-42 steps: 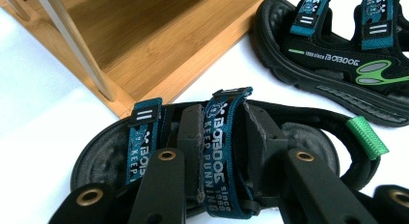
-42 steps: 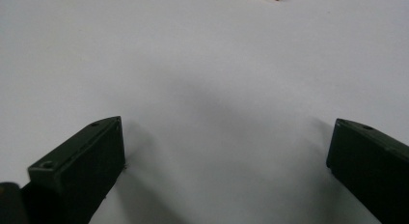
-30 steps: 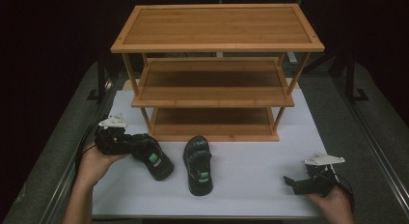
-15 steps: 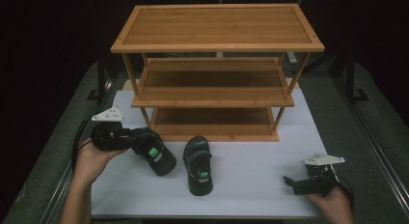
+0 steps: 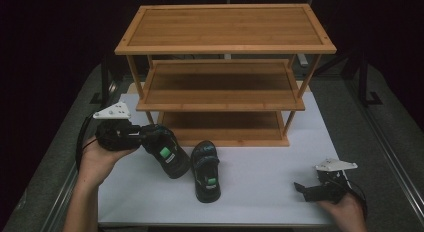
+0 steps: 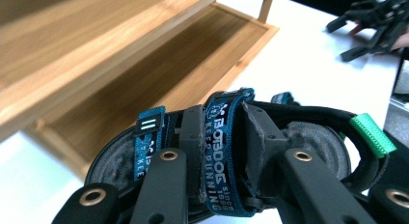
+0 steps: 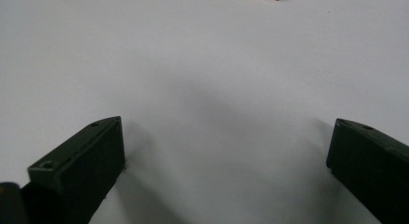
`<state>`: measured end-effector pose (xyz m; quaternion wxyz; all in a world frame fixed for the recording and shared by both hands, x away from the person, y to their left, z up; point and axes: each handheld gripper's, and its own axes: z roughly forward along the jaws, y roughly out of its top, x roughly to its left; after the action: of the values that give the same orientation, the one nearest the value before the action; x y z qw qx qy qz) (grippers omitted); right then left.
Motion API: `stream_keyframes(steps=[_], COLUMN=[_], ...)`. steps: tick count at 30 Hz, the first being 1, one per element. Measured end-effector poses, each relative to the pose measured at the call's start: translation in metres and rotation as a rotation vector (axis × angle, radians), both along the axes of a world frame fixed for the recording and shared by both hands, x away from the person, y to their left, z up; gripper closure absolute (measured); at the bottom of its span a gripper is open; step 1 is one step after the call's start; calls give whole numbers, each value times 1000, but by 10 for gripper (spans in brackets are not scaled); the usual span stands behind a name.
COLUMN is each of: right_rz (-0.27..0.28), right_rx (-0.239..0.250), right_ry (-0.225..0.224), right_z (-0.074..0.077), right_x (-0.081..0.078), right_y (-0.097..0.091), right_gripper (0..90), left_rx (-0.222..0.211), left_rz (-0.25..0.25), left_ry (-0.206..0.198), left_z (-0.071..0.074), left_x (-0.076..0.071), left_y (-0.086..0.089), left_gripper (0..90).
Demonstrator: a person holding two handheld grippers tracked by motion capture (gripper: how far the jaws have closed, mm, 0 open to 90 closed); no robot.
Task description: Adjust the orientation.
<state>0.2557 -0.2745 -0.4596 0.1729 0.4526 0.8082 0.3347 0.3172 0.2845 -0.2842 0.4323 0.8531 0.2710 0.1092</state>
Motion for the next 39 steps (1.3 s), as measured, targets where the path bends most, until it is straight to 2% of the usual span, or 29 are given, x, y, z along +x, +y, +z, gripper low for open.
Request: stream_keyframes(steps=[6, 7, 14, 16, 21, 22, 23, 26, 27, 30, 32, 36, 38, 39], right_rz=[0, 0, 0, 0, 0, 0, 0, 0, 0, 1, 1, 1, 1, 1], right_rx=[0, 0, 0, 0, 1, 1, 1, 2, 2, 2, 2, 2, 2, 2], right_ry=[0, 0, 0, 0, 0, 0, 0, 0, 1, 0, 0, 0, 0, 0], right_z=[0, 0, 0, 0, 0, 0, 0, 0, 0, 0, 0, 0, 0, 0], right_x=[0, 0, 0, 0, 0, 0, 0, 0, 0, 0, 0, 0, 0, 0], right_y=[0, 0, 0, 0, 0, 0, 0, 0, 0, 0, 0, 0, 0, 0], right_gripper=[0, 0, 0, 0, 0, 0, 0, 0, 0, 0, 0, 0, 0, 0], left_rx=[-13, -15, -18, -20, -35, -35, -36, -41, -41, -38, -36, -38, -37, -32], left_rz=[-51, -69, -136, -142, -197, -197, -213, -224, -240, -260, -268, -301, -307, -319], left_ry=[-6, -5, -14, -13, -15, -15, -13, -13, -11, -5, -3, 16, 15, 14], left_z=[10, 13, 20, 21, 24, 24, 24, 23, 21, 16, 15, 1, 0, -4], left_x=[1, 1, 5, 5, 8, 8, 9, 10, 11, 12, 13, 16, 16, 16], left_y=[-21, -28, -61, -65, -96, -96, -105, -113, -123, -139, -142, -170, -172, -179], left_gripper=[715, 715, 715, 715, 715, 715, 715, 715, 715, 715, 715, 715, 715, 715])
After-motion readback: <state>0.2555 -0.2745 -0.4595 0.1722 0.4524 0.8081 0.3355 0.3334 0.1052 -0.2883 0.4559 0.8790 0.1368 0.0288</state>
